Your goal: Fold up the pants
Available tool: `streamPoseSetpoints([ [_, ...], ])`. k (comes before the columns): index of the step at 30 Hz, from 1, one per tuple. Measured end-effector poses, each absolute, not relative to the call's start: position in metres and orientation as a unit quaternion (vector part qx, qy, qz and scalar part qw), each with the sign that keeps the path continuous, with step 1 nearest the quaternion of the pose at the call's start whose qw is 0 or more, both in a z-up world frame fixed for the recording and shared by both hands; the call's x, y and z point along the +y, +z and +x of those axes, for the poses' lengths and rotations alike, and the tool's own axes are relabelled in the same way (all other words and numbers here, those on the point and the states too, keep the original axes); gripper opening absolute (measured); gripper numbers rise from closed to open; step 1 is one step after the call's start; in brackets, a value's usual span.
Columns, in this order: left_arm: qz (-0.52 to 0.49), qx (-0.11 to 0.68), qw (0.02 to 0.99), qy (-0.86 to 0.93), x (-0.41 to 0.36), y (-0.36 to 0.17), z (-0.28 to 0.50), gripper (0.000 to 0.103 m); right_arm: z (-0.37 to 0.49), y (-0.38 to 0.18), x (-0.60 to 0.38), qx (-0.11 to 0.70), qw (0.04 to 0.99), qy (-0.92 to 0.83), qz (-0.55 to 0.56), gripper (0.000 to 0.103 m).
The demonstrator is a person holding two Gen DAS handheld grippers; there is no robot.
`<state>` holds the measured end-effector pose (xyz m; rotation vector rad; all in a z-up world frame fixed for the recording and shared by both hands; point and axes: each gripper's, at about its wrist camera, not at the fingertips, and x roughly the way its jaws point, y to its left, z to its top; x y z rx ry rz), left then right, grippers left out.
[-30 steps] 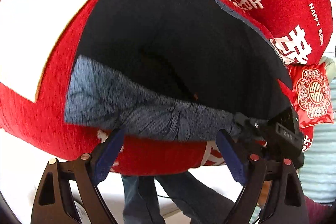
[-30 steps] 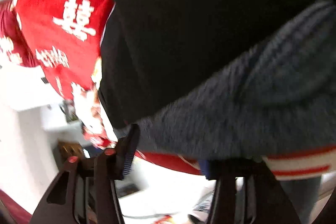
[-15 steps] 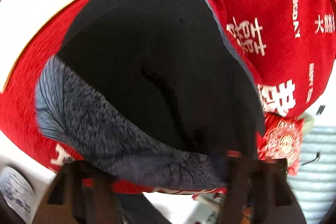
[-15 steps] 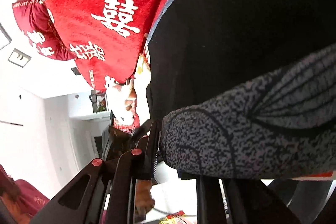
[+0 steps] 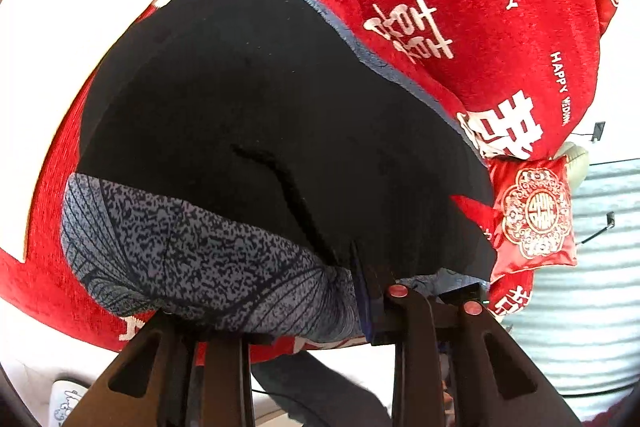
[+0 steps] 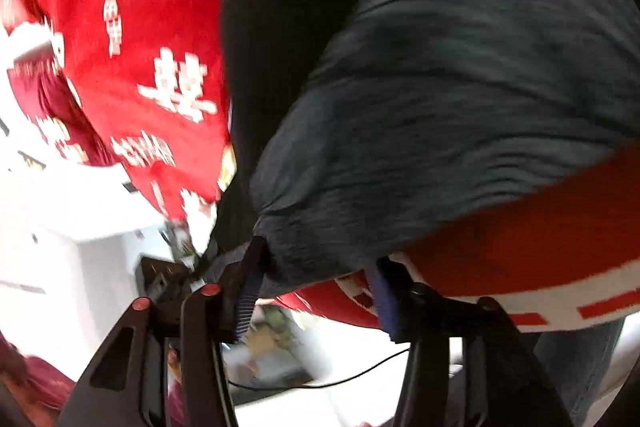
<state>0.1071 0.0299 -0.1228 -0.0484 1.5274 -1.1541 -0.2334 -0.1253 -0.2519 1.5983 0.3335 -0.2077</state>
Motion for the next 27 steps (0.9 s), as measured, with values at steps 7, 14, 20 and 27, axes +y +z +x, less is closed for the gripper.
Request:
streamPoseSetpoints([
  [7,0.014,0.658,0.572,-0.489,0.025,-0.122,0.106,0.030,-0.258,-0.264,-0.124,0.042,0.638,-0.084,0.764,0.017],
  [14,0.022,0.656,0.599,-0.459,0.020,-0.098,0.108,0.030,-0.242,-0.172,-0.162,0.161,0.693,-0.098,0.696,0.011],
  [20,0.013,0.618,0.630,-0.471,-0.026,-0.056,0.131,0.030,-0.204,-0.118,-0.228,0.231,0.708,-0.069,0.664,0.012],
  [27,0.074,0.579,0.675,-0.451,-0.110,-0.069,0.165,0.041,-0.123,-0.103,-0.315,0.331,0.684,-0.068,0.646,0.015],
])
